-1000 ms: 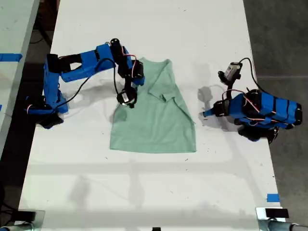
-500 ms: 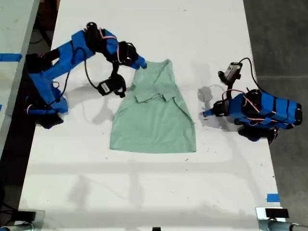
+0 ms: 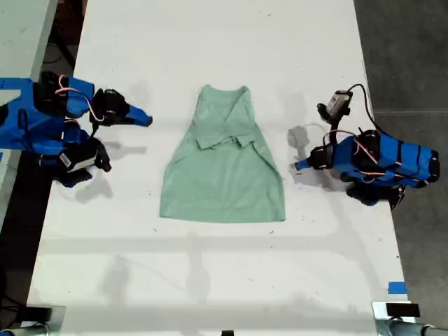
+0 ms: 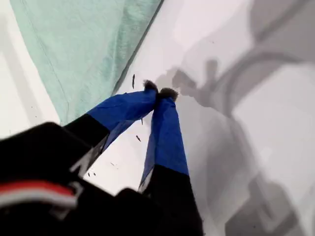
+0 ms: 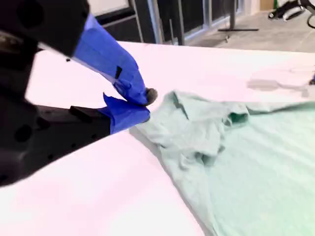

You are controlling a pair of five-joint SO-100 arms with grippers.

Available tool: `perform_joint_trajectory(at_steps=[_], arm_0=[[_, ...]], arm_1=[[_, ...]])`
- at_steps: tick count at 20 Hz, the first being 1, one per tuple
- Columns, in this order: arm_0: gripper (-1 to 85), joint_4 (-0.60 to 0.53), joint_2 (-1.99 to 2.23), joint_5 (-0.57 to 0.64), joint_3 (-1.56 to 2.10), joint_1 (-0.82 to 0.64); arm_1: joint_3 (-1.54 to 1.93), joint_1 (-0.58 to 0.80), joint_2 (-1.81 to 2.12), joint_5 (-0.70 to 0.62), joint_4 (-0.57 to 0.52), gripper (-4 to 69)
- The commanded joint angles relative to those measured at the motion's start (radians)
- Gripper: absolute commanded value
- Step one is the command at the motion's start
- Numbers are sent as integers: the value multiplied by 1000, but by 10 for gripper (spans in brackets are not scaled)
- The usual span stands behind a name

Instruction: Fold t shirt

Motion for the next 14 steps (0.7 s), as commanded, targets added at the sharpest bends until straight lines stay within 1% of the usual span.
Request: perform_joint_trajectory(at_steps=[1,3,4,5,6,8,10,11,13,14], arm_0=[[-3,-127,206,-109,390,112],[-3,-176,420,-121,611,156],[-3,-152,591,-121,730,166],[-3,-178,566,-135,779,150],[-3,-178,557,-130,781,133],[-3,-192,586,-72,781,83],[-3,-127,575,-28,781,-26],[-3,-127,571,3,781,-74],[-3,-127,571,23,781,-103],[-3,-127,571,25,781,-83]], arm_1=[[52,11,5,9,-8,16],[52,11,5,11,-8,16],[52,11,5,11,-8,16],[54,12,3,12,-8,16],[54,14,3,14,-6,16],[54,11,3,15,-6,16],[54,11,3,12,-6,16],[54,8,3,9,-6,14],[54,5,3,8,-6,12],[54,5,3,6,-6,12]])
